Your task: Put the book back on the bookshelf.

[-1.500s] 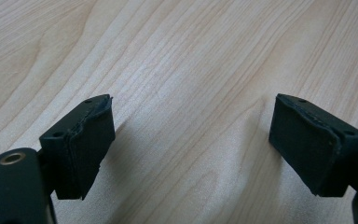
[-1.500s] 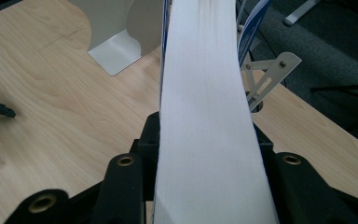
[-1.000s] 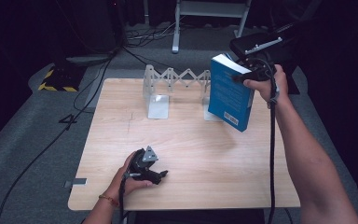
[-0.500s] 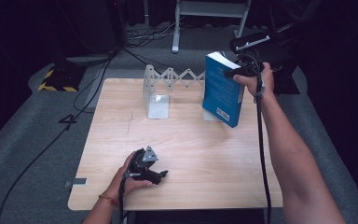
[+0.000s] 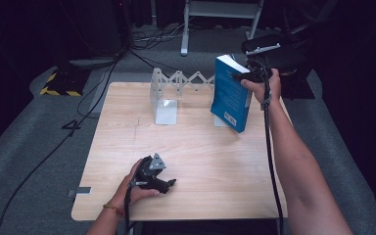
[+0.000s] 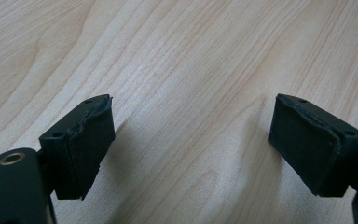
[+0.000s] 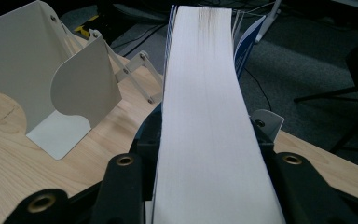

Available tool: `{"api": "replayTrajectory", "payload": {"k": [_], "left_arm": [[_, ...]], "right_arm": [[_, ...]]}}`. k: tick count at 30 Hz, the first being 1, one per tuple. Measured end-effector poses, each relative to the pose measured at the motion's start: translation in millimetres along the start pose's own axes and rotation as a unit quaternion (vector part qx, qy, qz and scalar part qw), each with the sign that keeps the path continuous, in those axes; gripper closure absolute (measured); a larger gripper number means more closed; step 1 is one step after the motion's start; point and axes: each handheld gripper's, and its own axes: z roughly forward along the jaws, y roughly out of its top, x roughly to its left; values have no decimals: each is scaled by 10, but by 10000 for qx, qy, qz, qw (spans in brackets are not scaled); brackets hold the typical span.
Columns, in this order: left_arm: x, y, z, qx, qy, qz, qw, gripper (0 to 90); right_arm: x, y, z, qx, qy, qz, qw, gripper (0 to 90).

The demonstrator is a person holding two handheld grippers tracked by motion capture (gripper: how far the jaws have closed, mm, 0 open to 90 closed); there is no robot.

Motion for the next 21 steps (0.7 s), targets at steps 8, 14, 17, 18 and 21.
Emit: {"api": "replayTrajectory", "payload": {"k": [8,14,17,18,21], "left_arm": [[0,0,0,1,1,1,10000,146],[0,0,1,-4,3,-1,10000,145],[0,0,1,-5,7,2,10000,146],[0,0,1,-5,7,0,10000,145],[0,0,1,-4,7,2,10000,145]], "right_arm": [[30,-87,-54,47,29,-144,9999,605],[48,-173,-135,332,125,-262,9990,602],[34,-188,-166,563,205,-304,9977,600],[27,-193,-173,606,237,-305,9974,598],[17,-208,-188,678,258,-306,9969,596]]}}
